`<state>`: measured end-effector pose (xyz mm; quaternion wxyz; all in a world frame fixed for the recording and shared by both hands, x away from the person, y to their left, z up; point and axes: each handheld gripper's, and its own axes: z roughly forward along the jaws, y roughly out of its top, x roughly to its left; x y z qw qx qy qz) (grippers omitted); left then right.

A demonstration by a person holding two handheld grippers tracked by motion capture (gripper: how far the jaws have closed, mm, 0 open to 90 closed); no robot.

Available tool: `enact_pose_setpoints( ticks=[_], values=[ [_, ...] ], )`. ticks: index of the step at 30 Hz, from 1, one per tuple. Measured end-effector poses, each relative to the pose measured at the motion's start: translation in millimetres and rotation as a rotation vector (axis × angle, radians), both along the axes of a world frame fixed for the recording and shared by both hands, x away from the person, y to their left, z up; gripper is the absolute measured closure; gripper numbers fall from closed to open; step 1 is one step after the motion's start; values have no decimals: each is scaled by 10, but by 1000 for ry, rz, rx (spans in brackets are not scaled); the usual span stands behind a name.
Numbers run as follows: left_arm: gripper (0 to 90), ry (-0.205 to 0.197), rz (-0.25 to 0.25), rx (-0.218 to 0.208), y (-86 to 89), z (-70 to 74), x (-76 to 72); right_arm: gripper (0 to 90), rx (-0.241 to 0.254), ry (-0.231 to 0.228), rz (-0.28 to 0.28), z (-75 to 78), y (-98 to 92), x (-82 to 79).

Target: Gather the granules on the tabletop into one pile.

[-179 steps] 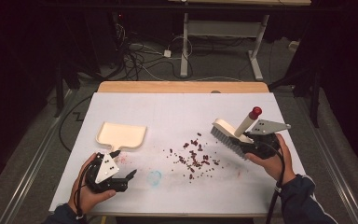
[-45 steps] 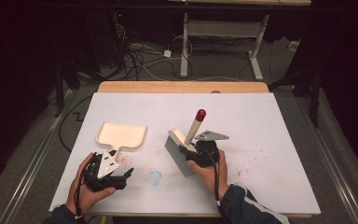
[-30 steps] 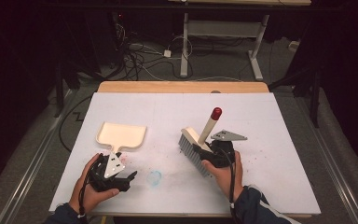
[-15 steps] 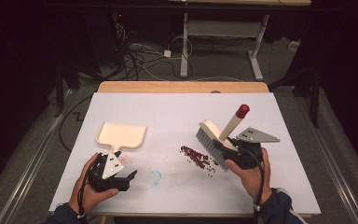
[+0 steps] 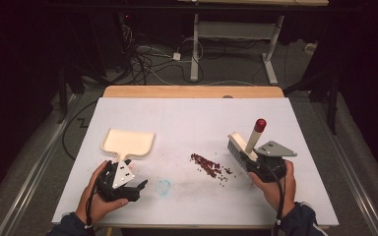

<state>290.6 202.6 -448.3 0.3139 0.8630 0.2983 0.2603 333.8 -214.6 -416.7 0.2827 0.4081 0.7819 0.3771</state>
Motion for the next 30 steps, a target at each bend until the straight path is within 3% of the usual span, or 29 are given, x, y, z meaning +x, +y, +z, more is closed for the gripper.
enact_pose_setpoints(
  ticks=[3, 11, 22, 27, 30],
  values=[
    [169, 0, 5, -1, 2, 1, 1, 668, -33, 18, 4, -99, 120, -3],
    [169, 6, 11, 7, -10, -19, 11, 669, -90, -19, 40, -177, 487, -70],
    [169, 12, 6, 11, -16, -32, 17, 668, -45, -31, 36, -179, 841, 93],
    [169, 14, 7, 15, 0, -35, 13, 669, -38, -52, 40, -136, 840, 117],
    [170, 13, 9, 14, 3, -31, 7, 668, 3, -48, 51, -84, 755, 120]
  ],
)
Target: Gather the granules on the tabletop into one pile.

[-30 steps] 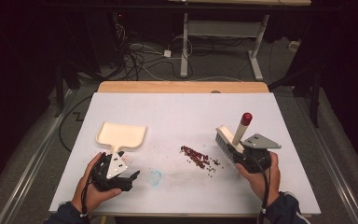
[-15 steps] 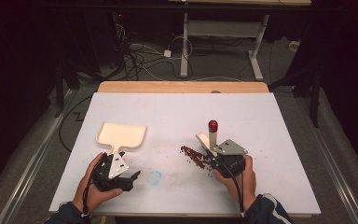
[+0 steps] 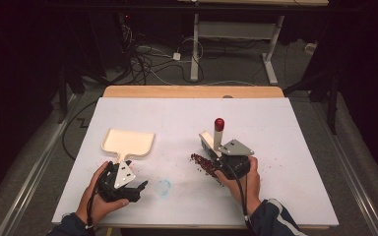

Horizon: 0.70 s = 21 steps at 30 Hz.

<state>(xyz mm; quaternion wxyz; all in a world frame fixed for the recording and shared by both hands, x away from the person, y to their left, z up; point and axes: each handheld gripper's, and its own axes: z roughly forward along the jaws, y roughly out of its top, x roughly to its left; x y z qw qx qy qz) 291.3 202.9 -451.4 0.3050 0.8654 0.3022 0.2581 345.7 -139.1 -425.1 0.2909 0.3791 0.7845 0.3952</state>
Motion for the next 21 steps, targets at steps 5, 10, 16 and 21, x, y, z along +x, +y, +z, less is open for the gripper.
enact_pose_setpoints(
  ticks=[5, 10, 16, 21],
  values=[
    [170, -4, 4, -3, 2, 7, -8, 668, 43, 4, 36, 111, -193, -62],
    [169, -5, 2, 2, -1, 8, -10, 668, 57, -48, 154, 298, -515, -166],
    [169, -5, 1, 3, 3, 6, -9, 668, 87, -49, 222, 457, -994, -301],
    [170, -7, -4, 17, -18, 4, -14, 668, 38, 3, 263, 390, -1210, -521]
  ],
)
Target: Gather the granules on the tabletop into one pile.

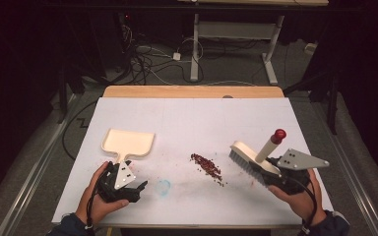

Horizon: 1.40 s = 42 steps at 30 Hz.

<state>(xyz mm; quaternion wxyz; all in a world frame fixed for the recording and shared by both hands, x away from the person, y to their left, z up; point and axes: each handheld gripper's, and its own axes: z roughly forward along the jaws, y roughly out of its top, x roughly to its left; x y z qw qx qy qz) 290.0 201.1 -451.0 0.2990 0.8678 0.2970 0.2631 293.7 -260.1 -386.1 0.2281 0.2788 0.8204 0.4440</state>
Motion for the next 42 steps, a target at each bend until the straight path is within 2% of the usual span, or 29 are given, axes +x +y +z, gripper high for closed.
enact_pose_setpoints(
  ticks=[4, 6, 12, 14, 16, 23, 33, 39, 42],
  values=[
    [170, 2, -3, 5, -13, -1, 8, 669, -55, 60, 85, -79, -44, -160],
    [170, 3, -2, 3, -18, -3, 11, 669, -59, 95, 121, -121, -54, -220],
    [170, 1, -7, 6, -26, -5, 11, 669, -80, 168, 181, -251, 5, -256],
    [170, 0, -9, 5, -26, -5, 9, 669, -101, 174, 183, -292, 49, -232],
    [170, 3, -9, 6, -26, -9, 10, 669, -92, 182, 189, -323, 73, -194],
    [170, 6, -15, 15, -42, -18, 10, 669, -88, 159, 175, -365, 206, -3],
    [170, 9, -18, 23, -58, -31, 8, 669, -105, 141, 198, -365, 445, 248],
    [170, 13, -20, 25, -56, -41, 13, 669, -90, 145, 208, -364, 555, 410],
    [170, 16, -25, 32, -59, -45, 7, 669, -92, 152, 218, -334, 587, 436]
  ],
)
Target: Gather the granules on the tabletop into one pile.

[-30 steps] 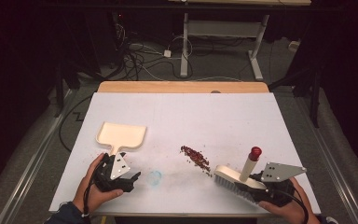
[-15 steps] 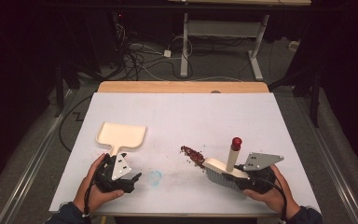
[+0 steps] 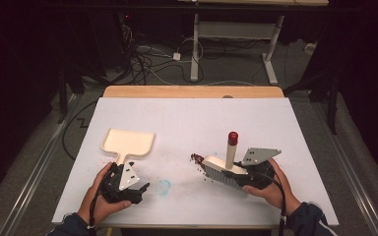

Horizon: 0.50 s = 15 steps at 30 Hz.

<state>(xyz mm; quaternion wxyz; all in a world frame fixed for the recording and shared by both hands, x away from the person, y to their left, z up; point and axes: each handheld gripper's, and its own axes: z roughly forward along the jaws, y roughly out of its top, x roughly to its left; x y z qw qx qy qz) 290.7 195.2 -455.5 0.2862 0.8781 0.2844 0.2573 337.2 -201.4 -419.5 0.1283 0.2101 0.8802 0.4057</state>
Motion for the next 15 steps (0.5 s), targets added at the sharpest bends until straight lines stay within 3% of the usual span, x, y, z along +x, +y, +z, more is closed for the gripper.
enact_pose_setpoints(
  ticks=[7, 11, 15],
  values=[
    [170, -6, 7, -5, 10, 9, -8, 669, 25, -43, -22, 188, -83, -98],
    [170, -9, 7, -6, 0, 12, -2, 669, 75, -77, -88, 216, -136, -90],
    [170, -4, 12, -8, -1, 5, 15, 669, 95, -130, -202, 150, -162, -4]
  ],
)
